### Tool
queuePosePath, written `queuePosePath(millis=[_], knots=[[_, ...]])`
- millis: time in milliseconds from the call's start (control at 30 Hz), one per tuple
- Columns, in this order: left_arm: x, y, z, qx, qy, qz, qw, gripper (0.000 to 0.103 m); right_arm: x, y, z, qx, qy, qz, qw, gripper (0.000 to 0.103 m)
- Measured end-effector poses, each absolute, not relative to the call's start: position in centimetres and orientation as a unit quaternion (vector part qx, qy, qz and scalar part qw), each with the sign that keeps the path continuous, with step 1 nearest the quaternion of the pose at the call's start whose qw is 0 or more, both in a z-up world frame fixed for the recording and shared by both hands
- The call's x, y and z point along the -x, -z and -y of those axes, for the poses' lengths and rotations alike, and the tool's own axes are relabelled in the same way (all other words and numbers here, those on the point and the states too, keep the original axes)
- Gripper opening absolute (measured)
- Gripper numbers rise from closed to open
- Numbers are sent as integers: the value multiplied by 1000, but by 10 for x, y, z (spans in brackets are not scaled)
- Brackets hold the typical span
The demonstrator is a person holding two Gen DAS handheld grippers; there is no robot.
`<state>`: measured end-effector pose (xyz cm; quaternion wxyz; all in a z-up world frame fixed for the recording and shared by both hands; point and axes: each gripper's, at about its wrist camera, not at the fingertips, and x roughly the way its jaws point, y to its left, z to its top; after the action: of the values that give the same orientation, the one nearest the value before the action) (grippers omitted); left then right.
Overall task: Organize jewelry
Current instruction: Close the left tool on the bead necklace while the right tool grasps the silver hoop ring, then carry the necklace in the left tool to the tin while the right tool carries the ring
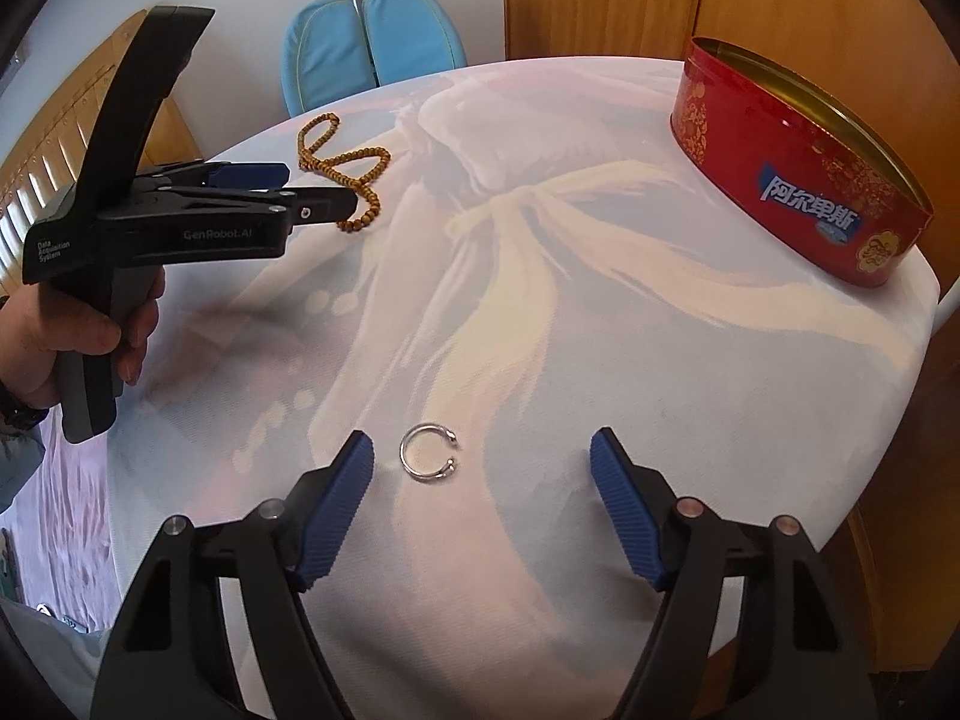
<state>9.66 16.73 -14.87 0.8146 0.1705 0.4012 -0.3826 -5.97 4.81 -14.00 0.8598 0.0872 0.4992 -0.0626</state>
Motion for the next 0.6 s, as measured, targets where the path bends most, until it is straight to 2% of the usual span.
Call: queuePosePath(millis=[67, 100, 133, 167, 200, 233, 267, 300, 333, 367, 600], knots=[[-97, 152, -165, -178, 369, -395, 823, 80, 58, 142, -51, -79, 60, -500, 861, 69], [-99, 151, -166, -167, 370, -398, 823, 63, 56, 145, -53, -73, 60, -503, 859, 68], [-101, 152, -165, -167, 363, -404, 823, 40, 56, 145, -57, -61, 59, -498, 863, 68], [-102, 152, -165, -168, 357, -401, 827, 36, 57, 144, -61, -53, 56, -496, 865, 64], [-103, 152, -165, -164, 361, -402, 826, 32, 58, 144, -65, -50, 46, -491, 868, 53], [-103, 151, -166, -160, 369, -402, 822, 20, 58, 144, -69, -44, 36, -489, 870, 47], [-103, 151, -166, -159, 375, -403, 819, 14, 58, 143, -74, -36, 21, -489, 871, 29], [-102, 151, -166, -161, 379, -404, 817, 13, 57, 142, -78, -28, 11, -491, 871, 22], [-101, 151, -166, -163, 383, -406, 814, 7, 55, 142, -82, -20, 9, -494, 869, 22], [-101, 150, -167, -159, 388, -414, 808, 5, 54, 142, -82, -25, 1, -497, 867, 22], [-94, 130, -187, -96, 372, -439, 812, 5, 62, 127, -70, -42, -24, -472, 880, 22]])
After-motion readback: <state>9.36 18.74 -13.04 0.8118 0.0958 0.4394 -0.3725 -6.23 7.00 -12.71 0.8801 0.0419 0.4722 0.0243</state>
